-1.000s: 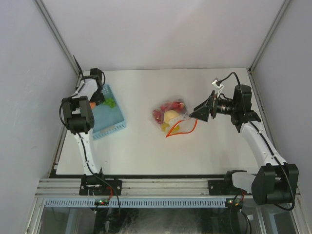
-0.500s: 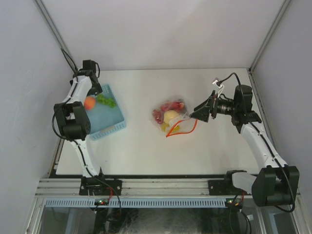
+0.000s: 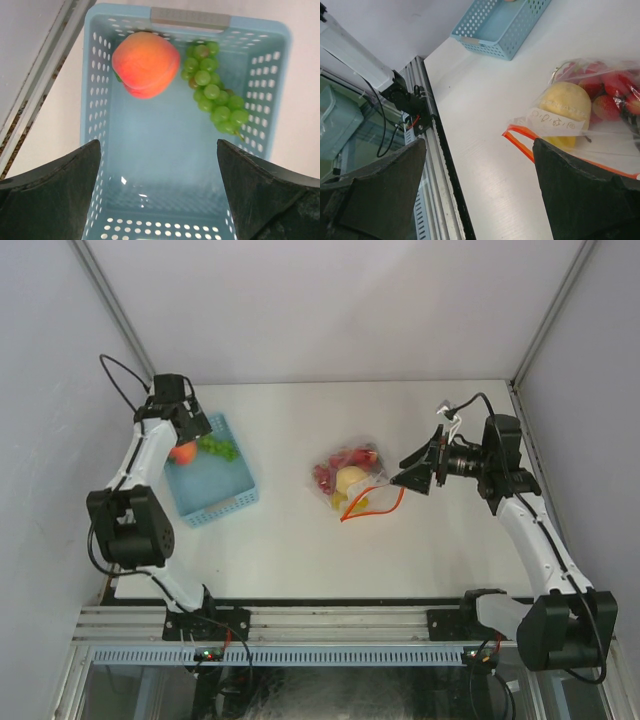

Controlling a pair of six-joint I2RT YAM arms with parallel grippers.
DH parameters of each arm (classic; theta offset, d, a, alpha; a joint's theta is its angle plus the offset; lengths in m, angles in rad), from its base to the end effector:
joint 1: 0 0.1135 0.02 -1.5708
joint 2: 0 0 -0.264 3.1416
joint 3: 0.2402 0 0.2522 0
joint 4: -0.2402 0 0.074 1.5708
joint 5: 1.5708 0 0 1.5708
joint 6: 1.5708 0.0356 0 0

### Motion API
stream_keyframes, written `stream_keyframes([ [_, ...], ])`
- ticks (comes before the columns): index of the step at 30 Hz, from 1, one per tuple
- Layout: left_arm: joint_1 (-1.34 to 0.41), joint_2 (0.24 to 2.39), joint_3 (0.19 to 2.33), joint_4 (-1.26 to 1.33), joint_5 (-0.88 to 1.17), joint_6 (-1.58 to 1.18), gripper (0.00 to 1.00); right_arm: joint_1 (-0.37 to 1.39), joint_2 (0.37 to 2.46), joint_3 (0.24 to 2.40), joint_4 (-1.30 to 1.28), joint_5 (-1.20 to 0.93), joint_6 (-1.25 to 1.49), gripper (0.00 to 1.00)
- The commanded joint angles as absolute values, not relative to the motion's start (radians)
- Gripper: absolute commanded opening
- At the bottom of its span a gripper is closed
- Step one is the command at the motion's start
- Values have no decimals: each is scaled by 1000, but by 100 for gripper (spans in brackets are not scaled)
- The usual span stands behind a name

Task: Open the zip-top bag and remove the fake food
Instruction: Pick up the fake fruit from the zipper food storage bag.

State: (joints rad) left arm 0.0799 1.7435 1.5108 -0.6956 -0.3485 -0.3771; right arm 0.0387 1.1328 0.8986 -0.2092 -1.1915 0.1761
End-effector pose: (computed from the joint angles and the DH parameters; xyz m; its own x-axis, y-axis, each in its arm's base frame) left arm 0.3798 0.0426 0.2894 -0.6393 -0.3984 -0.6578 -0.5532 0.8324 0.0335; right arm 0.2375 0.0423 0.3167 -0.5715 0.0428 -0.8195 -0.7645 0.3352 0.5506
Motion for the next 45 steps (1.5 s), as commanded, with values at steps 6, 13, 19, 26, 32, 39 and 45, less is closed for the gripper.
stream_keyframes([
  [6,85,1365,1291,-423,-31,-437,100,35,1044,951,-283,-1223,-28,86],
  [13,85,1200,1190,-293,218,-513,100,34,1009,968,-347,-1222,-223,87],
  [19,81,1073,1091,-153,349,-576,100,28,1004,984,-368,-1191,-297,91],
  [26,-11,883,984,-62,356,-527,100,12,1014,1000,-372,-1171,-327,96],
  [32,-32,715,848,109,350,-521,100,4,1021,1013,-376,-1124,-318,100],
  [39,-30,613,712,288,401,-653,100,0,994,1019,-382,-1106,-309,100],
  [45,-47,627,677,336,506,-704,100,-3,967,997,-385,-1130,-339,100],
])
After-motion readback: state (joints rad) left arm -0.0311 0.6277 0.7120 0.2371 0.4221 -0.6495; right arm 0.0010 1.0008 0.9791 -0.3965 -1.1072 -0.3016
